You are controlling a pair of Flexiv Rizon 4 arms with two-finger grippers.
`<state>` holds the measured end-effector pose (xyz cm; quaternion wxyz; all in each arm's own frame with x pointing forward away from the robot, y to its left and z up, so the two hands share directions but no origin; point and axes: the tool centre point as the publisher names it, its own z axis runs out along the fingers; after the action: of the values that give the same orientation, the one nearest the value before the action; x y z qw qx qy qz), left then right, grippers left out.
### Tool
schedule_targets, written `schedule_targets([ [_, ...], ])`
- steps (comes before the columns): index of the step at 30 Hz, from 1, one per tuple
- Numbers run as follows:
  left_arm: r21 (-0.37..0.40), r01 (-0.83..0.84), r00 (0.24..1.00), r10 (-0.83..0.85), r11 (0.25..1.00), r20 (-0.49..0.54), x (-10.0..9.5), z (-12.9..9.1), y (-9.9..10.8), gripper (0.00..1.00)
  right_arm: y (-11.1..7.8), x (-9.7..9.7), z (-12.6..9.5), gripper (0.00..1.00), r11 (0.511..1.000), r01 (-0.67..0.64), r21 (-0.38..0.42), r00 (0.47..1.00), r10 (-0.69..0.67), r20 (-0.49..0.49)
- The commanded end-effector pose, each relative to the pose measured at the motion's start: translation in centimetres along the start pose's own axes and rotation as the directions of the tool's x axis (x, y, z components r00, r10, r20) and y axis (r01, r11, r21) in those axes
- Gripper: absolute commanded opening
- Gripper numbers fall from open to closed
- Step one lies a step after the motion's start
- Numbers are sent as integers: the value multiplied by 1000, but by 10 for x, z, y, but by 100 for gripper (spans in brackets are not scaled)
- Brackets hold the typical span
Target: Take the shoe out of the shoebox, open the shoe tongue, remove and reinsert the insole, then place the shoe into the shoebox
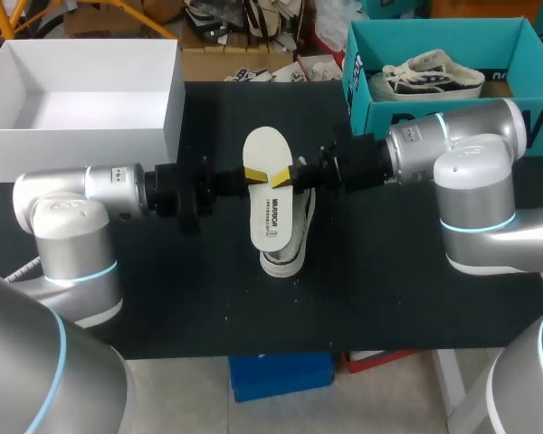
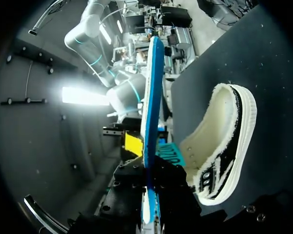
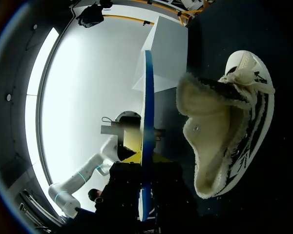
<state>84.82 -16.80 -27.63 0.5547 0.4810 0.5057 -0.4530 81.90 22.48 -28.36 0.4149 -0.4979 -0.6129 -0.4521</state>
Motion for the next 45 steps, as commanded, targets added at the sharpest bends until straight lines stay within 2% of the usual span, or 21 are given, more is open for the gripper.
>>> schedule_targets([
  [1, -7, -4, 1000, 4, 1000, 2, 0, 4, -3, 0, 0, 0, 1, 0, 1000, 0, -1, 1000, 0, 0],
  [7, 1, 3, 1000, -3, 1000, 0, -1, 6, -6, 0, 0, 0, 1, 0, 1000, 0, -1, 1000, 0, 0],
  [9, 14, 15, 1000, -15, 1000, -12, -1, 4, -9, 0, -1, 2, 1, 0, 1000, -4, -10, 999, 5, 32],
  [10, 21, 18, 999, -17, 1000, -29, -2, 2, -11, 0, -1, 4, -1, 39, 1000, -4, -15, 999, 5, 39],
  [11, 32, 31, 999, -29, 999, -44, -1, 0, -15, 0, -2, 6, -2, 100, 1000, 0, -25, 999, 1, 46],
  [23, 130, 133, 976, -107, 982, -190, -6, -34, -58, 0, -28, 32, -36, 100, 975, -20, -221, 974, 70, 218],
  [28, 166, 218, 950, -170, 962, -260, -3, -45, -79, 0, -44, 34, -54, 100, 951, -28, -308, 949, 121, 289],
  [33, 212, 279, 915, -192, 937, -355, 5, -53, -97, 0, -58, 34, -68, 100, 922, -37, -386, 934, 169, 315],
  [45, 284, 305, 829, -106, 909, -549, 16, -62, -105, 0, -85, 37, -90, 100, 870, -19, -493, 893, 236, 383],
])
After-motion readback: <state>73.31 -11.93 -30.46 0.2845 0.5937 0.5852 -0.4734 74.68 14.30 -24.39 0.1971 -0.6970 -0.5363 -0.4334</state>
